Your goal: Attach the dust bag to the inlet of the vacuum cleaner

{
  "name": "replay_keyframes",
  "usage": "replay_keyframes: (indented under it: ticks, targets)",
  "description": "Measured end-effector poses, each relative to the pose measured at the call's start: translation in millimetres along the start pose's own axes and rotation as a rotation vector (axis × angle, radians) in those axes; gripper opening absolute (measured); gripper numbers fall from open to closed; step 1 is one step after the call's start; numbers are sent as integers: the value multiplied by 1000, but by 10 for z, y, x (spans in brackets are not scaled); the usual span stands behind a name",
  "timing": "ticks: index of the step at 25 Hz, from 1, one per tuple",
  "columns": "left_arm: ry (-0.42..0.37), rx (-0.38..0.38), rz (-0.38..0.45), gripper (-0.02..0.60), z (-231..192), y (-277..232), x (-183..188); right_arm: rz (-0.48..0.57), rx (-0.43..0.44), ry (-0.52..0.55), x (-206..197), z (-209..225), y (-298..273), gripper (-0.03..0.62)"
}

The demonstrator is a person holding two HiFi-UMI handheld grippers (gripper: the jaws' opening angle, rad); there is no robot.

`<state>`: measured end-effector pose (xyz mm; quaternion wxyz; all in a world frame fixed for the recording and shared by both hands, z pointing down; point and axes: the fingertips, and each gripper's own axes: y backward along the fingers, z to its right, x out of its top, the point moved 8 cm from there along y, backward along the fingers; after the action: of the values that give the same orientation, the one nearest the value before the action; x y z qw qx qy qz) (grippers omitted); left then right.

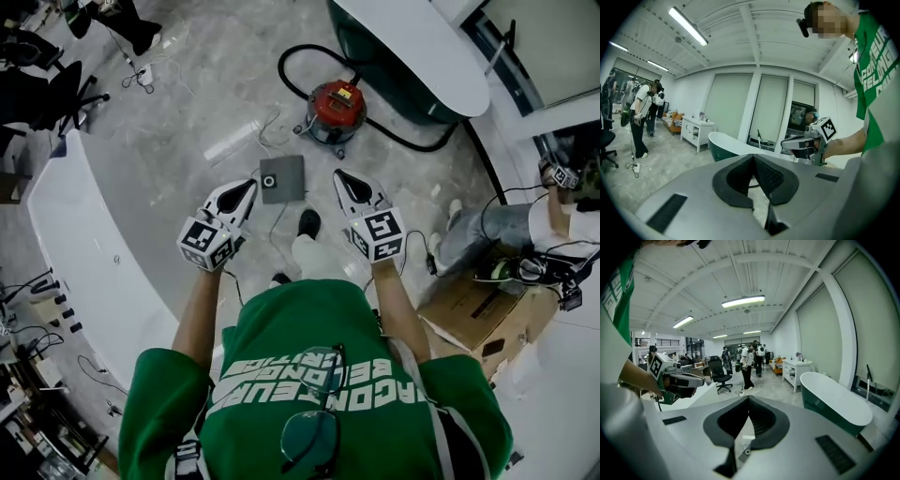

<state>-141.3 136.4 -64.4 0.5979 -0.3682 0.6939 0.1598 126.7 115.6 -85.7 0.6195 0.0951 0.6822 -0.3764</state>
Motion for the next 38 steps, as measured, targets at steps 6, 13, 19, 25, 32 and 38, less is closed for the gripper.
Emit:
replay_keyframes:
  ticks: [6, 13, 19, 25, 32, 38]
  targets:
    - [3, 24, -10, 3, -304, -544, 187, -18, 41, 2, 145, 517, -416, 8]
    - [-1, 16, -38, 3, -423, -1030, 301, -32, 59, -41, 111, 981, -663, 8]
    - [-2, 12, -42, 3, -437, -1218, 359, -34, 64, -53, 105, 1172, -715, 8]
    - [-3, 12, -34, 3, -464, -1312, 357, -32, 57, -58, 85, 1270, -718, 8]
    - [6, 2, -17, 3, -518, -1279, 310, -35, 66, -48, 62, 1146, -733, 8]
    - [19, -16, -11, 3, -682, -1131, 215, -59, 76, -35, 23, 915, -852, 8]
